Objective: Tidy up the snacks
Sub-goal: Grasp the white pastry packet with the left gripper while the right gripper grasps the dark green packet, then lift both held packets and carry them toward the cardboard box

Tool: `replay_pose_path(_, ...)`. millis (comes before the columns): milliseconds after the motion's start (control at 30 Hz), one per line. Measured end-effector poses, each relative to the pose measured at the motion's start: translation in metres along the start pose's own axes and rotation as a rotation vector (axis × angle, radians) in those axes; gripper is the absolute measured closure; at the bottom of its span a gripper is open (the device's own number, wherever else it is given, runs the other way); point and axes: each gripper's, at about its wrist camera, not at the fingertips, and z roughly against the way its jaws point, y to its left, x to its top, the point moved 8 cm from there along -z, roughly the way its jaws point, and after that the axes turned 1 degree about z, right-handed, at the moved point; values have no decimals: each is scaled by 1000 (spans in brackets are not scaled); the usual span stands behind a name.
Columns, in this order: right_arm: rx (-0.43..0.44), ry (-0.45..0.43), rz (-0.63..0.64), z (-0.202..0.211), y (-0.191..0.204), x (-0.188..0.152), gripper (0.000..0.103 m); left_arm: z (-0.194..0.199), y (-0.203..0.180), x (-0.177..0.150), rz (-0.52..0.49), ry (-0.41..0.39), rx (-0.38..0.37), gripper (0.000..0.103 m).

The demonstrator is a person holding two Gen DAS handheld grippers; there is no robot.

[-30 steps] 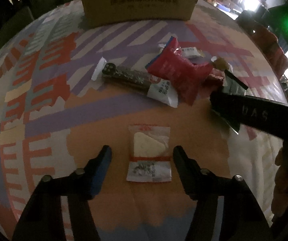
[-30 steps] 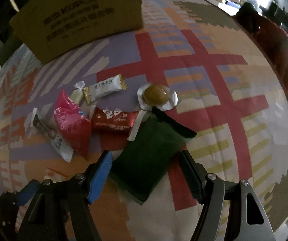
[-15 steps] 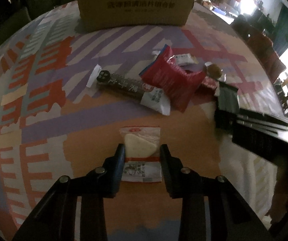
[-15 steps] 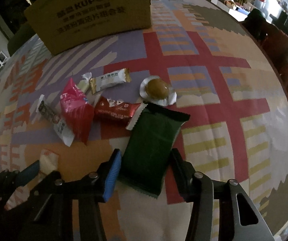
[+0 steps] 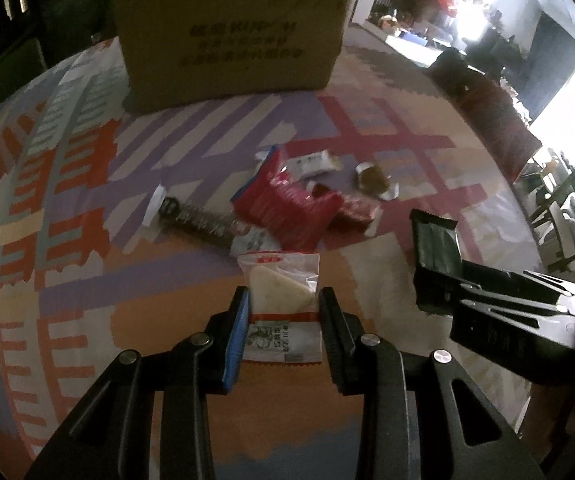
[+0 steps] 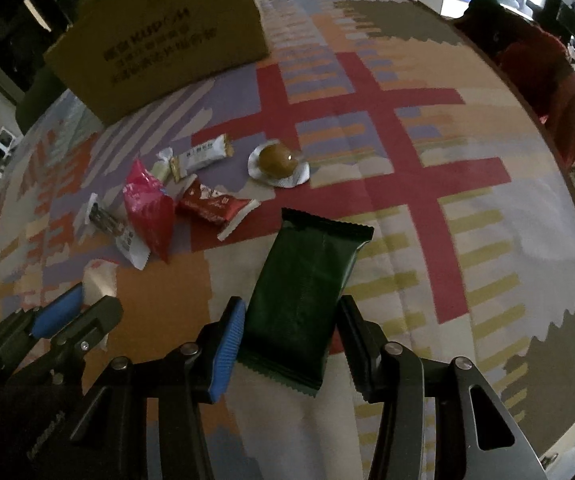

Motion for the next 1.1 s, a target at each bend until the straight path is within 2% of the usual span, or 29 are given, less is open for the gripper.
replay_pose_path(300, 5, -79, 17, 23, 0, 11, 55, 18, -6, 17, -7, -54, 0, 69)
replay_pose_path(533, 50, -127, 33, 41, 10, 27, 55, 44, 1, 34, 2, -117, 13, 69)
replay_pose_path(733, 76, -207, 70, 63, 25, 48, 55, 67, 10, 53, 7, -182, 26, 69)
replay_pose_path(1100, 119, -302, 121, 93, 50, 89, 55, 102, 23, 95, 2, -275, 43, 69)
